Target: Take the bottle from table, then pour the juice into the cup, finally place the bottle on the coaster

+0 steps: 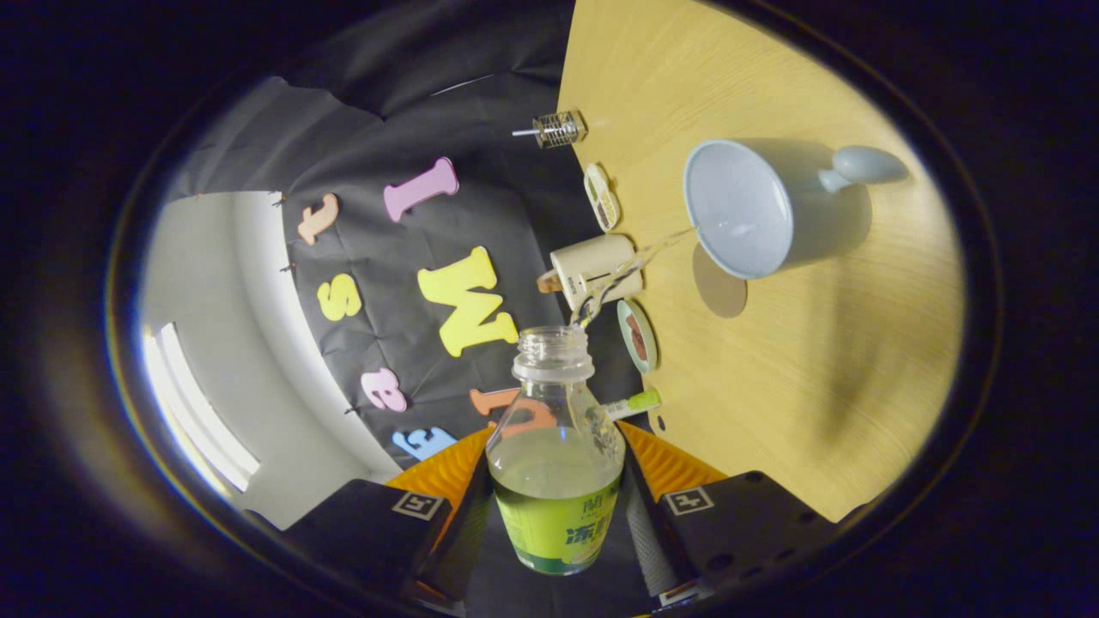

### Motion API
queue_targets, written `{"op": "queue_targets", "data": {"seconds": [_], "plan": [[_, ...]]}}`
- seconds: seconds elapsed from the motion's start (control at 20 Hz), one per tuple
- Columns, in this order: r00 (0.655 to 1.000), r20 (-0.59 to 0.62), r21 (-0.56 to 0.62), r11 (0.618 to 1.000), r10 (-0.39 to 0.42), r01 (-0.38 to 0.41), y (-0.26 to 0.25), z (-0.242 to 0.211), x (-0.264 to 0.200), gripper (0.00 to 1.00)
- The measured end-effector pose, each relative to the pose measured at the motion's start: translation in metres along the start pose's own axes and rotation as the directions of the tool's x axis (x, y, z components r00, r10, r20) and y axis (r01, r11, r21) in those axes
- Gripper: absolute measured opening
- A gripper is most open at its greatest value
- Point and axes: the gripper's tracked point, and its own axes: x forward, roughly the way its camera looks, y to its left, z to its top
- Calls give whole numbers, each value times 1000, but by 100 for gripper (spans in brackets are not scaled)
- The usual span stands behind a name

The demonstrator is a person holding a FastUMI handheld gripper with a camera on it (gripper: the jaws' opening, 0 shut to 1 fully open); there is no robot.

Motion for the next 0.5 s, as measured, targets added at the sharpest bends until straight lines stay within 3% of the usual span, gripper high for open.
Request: {"op": "queue_targets", "data": {"seconds": [0.5], "plan": [[994,37,172,979,105,-110,15,17,-7,79]]}}
